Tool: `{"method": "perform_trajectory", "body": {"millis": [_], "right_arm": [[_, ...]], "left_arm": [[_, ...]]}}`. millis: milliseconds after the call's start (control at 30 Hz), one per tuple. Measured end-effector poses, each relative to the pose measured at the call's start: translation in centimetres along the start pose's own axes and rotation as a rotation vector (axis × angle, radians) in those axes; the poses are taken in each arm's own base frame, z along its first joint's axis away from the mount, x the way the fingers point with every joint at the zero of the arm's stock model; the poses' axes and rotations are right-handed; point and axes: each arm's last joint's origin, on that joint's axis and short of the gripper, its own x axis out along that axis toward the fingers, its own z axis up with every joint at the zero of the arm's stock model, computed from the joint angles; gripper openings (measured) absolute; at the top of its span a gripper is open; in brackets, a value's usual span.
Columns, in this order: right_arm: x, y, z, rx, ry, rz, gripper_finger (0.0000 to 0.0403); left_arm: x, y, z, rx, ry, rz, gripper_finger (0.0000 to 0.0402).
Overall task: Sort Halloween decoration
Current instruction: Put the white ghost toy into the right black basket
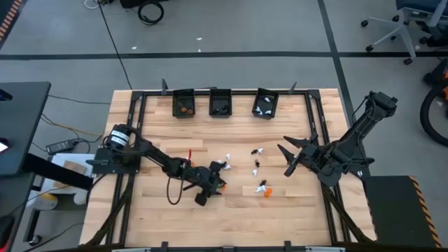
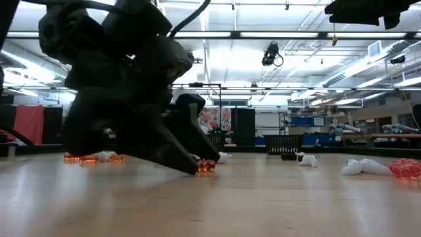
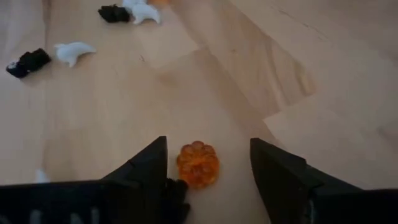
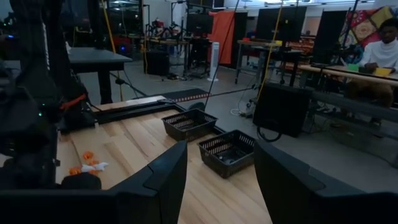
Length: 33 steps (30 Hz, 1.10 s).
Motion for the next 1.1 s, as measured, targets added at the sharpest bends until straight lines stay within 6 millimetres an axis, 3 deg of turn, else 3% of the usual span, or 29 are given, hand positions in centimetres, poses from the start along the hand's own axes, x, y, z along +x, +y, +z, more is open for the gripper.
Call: {"method": "perform_trajectory", "body": {"millis": [400, 667, 967, 1100], "right_arm": [[0.0, 0.0, 0.0, -0.002, 0.0, 0.001, 0.0189], [0.0, 0.0, 0.0, -0.003, 0.0, 0.001, 0.0189], [0.1, 0.0, 0.0, 0.011, 0.009, 0.018, 0.0189], [1.3, 0.7, -0.7, 0.028, 0.078, 0.104, 0.0189]], "left_arm": [[0.0, 2.8, -1.2, -0.107, 0.013, -0.083, 0.0156], [0.0, 3.1, -1.2, -0.11, 0.007, -0.104, 0.0106], [0.4, 3.3, -0.2, -0.191, -0.012, -0.095, 0.0096], [0.5, 3.3, 0.4, -0.202, -0.024, -0.057, 0.0096]]}}
